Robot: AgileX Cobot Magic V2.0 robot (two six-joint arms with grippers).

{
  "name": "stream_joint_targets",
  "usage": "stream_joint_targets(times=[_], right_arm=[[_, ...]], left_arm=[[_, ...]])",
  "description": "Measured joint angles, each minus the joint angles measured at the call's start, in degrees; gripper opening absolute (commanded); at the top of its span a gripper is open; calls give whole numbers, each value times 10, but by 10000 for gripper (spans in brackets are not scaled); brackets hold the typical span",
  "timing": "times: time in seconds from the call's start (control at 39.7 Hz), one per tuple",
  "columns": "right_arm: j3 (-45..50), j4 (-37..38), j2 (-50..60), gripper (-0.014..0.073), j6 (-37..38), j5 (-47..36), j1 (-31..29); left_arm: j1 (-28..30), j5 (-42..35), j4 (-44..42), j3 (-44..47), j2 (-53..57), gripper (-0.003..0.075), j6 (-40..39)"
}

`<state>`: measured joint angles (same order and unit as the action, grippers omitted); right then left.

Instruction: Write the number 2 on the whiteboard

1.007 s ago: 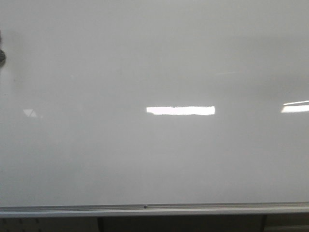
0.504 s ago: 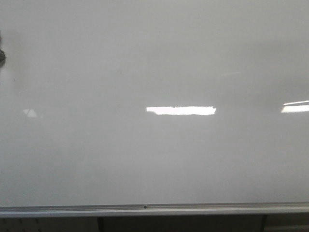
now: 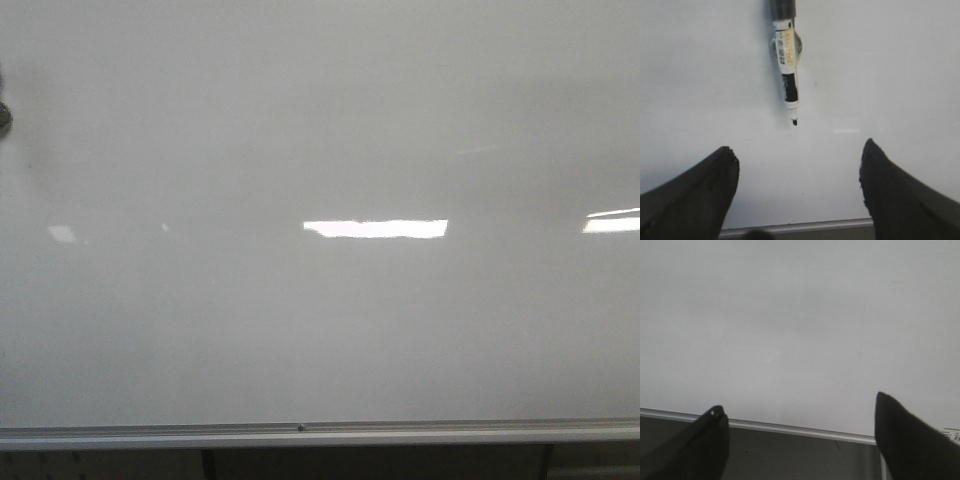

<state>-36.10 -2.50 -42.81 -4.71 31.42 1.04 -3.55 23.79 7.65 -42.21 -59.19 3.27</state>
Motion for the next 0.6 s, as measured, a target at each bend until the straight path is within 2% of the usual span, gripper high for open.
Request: stream_joint_targets(times=[0.28, 0.6], right_arm=[[0, 0, 0, 613, 0, -1, 0], [0, 0, 0, 613, 0, -2, 0]], left_arm=[[-8, -53, 2, -45, -135, 502, 0], [-8, -118, 3, -74, -244, 487, 0]])
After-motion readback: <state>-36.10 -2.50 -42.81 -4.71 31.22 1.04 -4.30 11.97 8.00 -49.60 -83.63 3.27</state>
